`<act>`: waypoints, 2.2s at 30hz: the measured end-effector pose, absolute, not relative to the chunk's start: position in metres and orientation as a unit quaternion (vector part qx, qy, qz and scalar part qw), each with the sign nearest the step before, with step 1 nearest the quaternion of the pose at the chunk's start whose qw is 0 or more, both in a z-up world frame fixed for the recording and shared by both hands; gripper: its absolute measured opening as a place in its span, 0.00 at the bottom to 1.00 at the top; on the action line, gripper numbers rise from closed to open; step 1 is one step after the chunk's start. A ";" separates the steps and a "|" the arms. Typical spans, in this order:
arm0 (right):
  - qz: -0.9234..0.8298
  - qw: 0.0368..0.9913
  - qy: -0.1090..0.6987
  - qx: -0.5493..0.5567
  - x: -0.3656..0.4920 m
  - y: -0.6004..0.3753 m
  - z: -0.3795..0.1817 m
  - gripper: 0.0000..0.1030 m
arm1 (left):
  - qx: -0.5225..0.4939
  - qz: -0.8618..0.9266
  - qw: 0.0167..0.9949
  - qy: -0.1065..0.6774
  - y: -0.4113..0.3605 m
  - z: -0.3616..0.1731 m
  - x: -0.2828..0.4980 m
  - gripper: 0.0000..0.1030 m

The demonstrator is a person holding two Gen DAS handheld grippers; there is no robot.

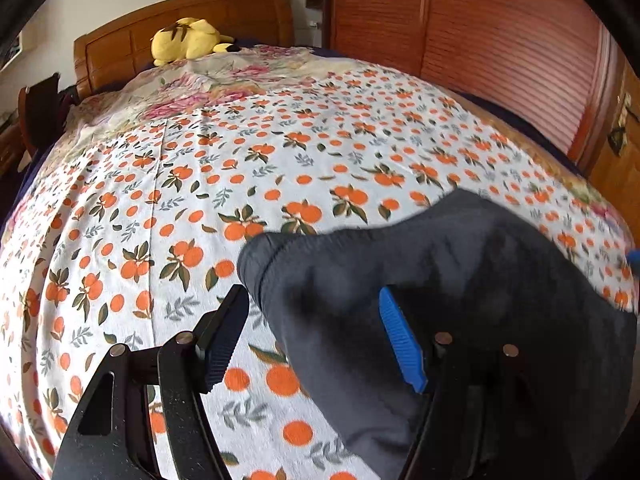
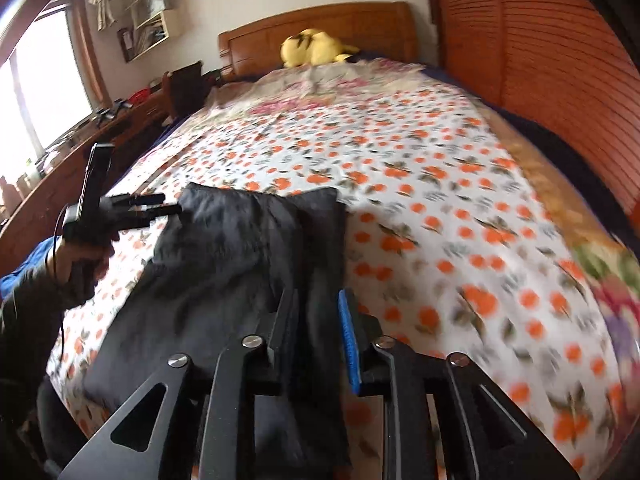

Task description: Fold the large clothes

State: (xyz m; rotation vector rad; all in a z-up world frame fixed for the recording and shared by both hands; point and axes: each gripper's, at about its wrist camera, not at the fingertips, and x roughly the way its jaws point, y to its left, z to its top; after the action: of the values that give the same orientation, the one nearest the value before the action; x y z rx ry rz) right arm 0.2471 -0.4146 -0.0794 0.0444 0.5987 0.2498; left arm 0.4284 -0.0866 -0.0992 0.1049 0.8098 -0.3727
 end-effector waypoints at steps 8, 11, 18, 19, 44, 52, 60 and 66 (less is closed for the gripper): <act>0.091 0.951 0.294 0.037 0.190 -0.426 -0.102 0.32 | 0.042 -0.167 0.898 0.404 -0.086 -0.107 0.447 0.67; 0.110 0.946 0.301 0.042 0.175 -0.423 -0.101 0.36 | 0.043 -0.162 0.897 0.408 -0.086 -0.111 0.450 0.67; 0.106 0.942 0.318 0.007 0.177 -0.410 -0.105 0.40 | 0.034 -0.156 0.886 0.435 -0.079 -0.127 0.455 0.67; 0.103 0.941 0.323 0.008 0.178 -0.410 -0.107 0.40 | 0.029 -0.156 0.884 0.439 -0.077 -0.129 0.457 0.67; 0.110 0.920 0.373 0.050 0.212 -0.397 -0.141 0.44 | -0.038 -0.183 0.864 0.468 -0.072 -0.146 0.469 0.49; 0.151 0.919 0.358 0.060 0.216 -0.398 -0.143 0.11 | -0.033 -0.179 0.874 0.450 -0.073 -0.130 0.460 0.24; 0.174 0.939 0.284 0.087 0.196 -0.415 -0.115 0.06 | -0.012 -0.173 0.905 0.388 -0.083 -0.075 0.431 0.17; 0.186 0.948 0.246 0.084 0.189 -0.420 -0.100 0.05 | 0.028 -0.177 0.919 0.352 -0.111 -0.030 0.402 0.15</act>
State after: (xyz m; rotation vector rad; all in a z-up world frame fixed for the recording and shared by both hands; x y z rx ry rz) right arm 0.1889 -0.4205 -0.0996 0.1702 0.5002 0.3786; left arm 0.4023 -0.1109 -0.0297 0.0571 0.7241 -0.3646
